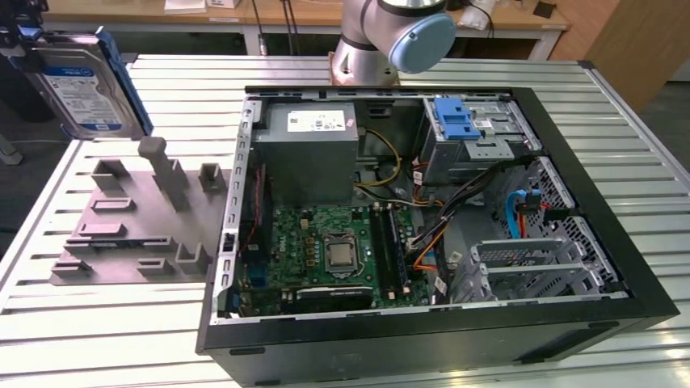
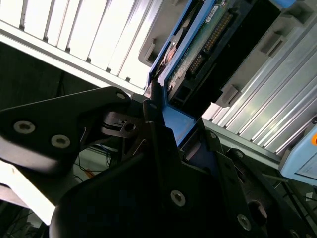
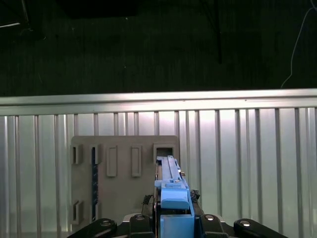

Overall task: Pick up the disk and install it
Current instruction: 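Pick up the disk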

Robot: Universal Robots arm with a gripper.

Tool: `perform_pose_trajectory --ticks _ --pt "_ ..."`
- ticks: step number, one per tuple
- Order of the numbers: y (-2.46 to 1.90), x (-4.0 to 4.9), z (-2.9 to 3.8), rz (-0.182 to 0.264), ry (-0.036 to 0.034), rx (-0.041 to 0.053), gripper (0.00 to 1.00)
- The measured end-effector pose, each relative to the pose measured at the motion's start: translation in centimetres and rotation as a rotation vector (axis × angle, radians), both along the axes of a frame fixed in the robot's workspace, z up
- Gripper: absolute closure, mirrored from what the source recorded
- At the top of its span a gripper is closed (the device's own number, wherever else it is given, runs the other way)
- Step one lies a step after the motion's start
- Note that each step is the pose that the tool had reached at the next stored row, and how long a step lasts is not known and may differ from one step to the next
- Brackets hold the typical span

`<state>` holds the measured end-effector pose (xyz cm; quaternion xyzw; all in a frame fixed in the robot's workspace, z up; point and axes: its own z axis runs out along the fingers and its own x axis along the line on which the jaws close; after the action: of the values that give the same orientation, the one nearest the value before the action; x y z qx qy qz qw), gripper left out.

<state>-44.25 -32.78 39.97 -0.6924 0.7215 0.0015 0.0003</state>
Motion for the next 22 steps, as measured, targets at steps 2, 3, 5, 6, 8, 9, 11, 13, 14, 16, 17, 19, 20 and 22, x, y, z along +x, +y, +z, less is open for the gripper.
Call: perform_pose_trajectory --ticks 2,3,5,6,8,9,11,13,14,16,17,19,20,22 --pt "0.00 0.00 0.14 0.000 -0.0001 0.0000 0.63" --pt "0.00 0.00 0.21 0.000 0.0000 0.0000 0.63" --pt "0.00 0.00 0.37 0.000 0.0000 0.0000 0.63" --pt "0.00 0.00 0.45 0.000 0.0000 0.0000 0.63" --pt "0.00 0.00 0.61 0.000 0.0000 0.0000 0.63" --pt "0.00 0.00 0.70 0.000 0.0000 0.0000 0.63" --pt "0.01 0.00 0.86 0.000 0.0000 0.0000 0.63" --pt "0.00 0.00 1.05 0.000 0.0000 0.0000 0.63" --pt "0.01 0.00 1.15 0.000 0.0000 0.0000 0.63" --pt "0.00 0.00 1.34 0.000 0.0000 0.0000 0.63" --pt "0.00 0.00 1.43 0.000 -0.0001 0.0000 0.63" --pt "0.01 0.00 1.66 0.000 0.0000 0.0000 0.63" --pt "0.01 0.00 1.78 0.000 -0.0001 0.0000 0.63" --pt "0.01 0.00 2.01 0.000 -0.0001 0.0001 0.63"
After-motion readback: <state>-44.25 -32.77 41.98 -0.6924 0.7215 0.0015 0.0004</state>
